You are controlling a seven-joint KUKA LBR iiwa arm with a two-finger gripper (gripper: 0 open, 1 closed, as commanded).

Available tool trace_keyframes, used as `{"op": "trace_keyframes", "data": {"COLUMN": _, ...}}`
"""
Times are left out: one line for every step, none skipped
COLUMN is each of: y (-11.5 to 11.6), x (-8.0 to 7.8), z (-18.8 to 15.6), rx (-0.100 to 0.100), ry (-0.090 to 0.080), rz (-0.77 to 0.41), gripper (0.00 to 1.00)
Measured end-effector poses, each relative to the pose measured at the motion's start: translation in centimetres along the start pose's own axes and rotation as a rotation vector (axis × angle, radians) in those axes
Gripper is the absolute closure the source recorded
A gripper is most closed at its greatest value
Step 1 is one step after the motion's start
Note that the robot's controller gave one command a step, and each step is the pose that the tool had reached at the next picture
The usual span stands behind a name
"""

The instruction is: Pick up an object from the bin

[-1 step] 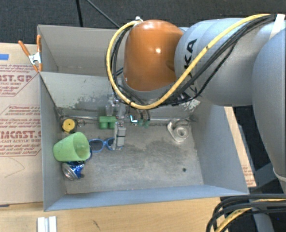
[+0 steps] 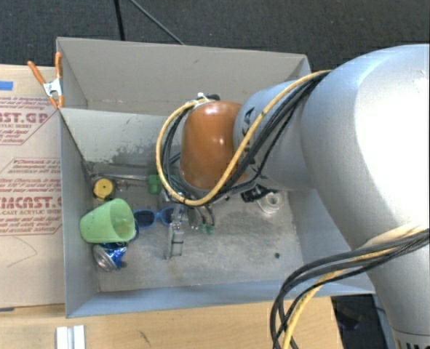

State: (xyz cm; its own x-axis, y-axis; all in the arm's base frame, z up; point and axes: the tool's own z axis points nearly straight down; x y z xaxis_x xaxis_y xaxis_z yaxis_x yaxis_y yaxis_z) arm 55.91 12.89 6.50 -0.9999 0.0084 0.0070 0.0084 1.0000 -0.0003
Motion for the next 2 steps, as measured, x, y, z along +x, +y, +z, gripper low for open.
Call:
{"op": "trace_keyframes", "data": {"y": 0.46, "x": -0.41, "z": -3.66, "rx": -0.003, "ry": -0.011, "rz": 0.032, "gripper": 0.0}}
{"op": "trace_keyframes", "data": {"y": 0.15, "x": -1.06, "z": -3.49, "rx": -0.003, "ry": -0.008, "rz": 0.094, "gripper": 0.0}}
